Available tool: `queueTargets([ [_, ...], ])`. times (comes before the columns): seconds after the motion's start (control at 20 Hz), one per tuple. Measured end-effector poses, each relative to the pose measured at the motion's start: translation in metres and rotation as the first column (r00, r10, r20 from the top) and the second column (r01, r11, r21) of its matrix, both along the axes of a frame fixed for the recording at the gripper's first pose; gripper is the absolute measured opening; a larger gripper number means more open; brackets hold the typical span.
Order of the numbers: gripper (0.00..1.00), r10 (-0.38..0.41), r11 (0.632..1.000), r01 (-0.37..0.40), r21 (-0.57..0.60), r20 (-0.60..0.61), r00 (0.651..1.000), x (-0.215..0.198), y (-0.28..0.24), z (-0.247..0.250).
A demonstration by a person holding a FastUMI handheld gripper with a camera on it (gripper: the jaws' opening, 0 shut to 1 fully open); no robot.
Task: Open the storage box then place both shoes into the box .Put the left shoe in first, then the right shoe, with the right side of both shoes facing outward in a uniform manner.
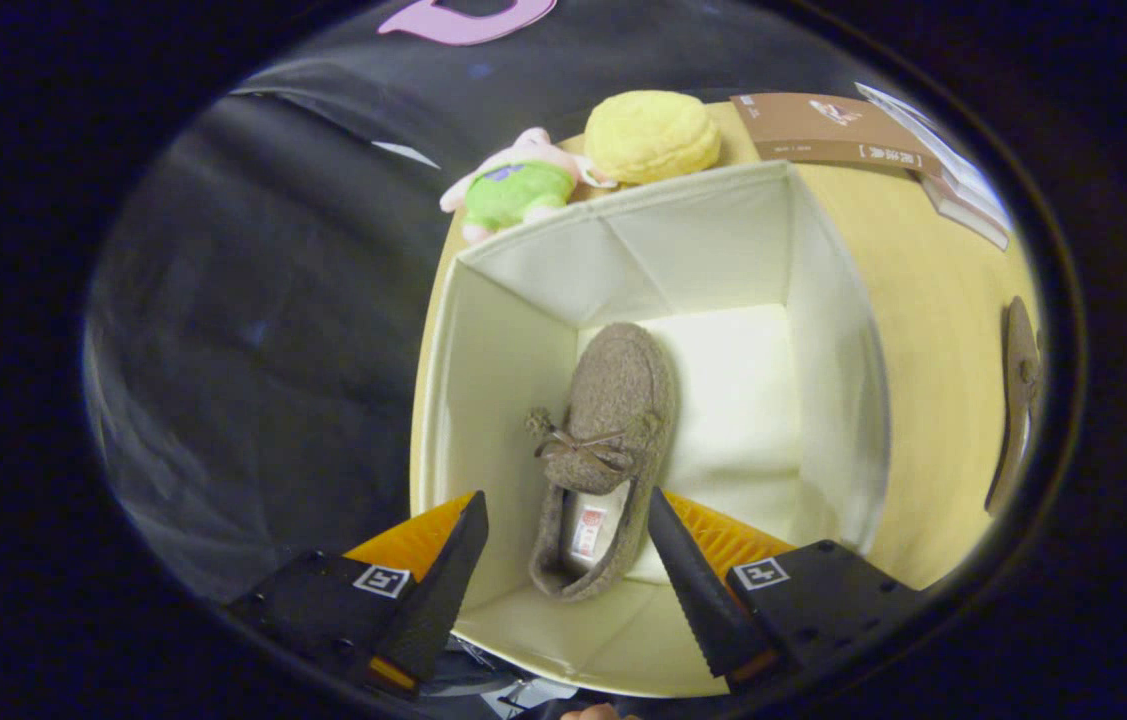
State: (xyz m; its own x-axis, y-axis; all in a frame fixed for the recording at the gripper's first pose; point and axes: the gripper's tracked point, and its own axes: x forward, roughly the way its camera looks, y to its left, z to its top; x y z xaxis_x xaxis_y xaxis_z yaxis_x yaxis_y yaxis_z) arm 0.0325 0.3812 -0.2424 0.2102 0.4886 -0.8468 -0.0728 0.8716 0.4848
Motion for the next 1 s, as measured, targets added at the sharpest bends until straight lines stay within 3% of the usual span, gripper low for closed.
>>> queueTargets([
  [0.45, 1.0, -0.153, 0.982, 0.152, 0.113, -0.002, 0.988, 0.027, -0.084, 0.071],
  [0.75, 1.0, -0.138, 0.99, 0.14, -0.031, 0.061, 0.989, 0.029, -0.196, 0.076],
  [1.0, 1.0, -0.233, 0.962, 0.244, -0.122, 0.098, 0.967, 0.041, -0.297, 0.068],
])
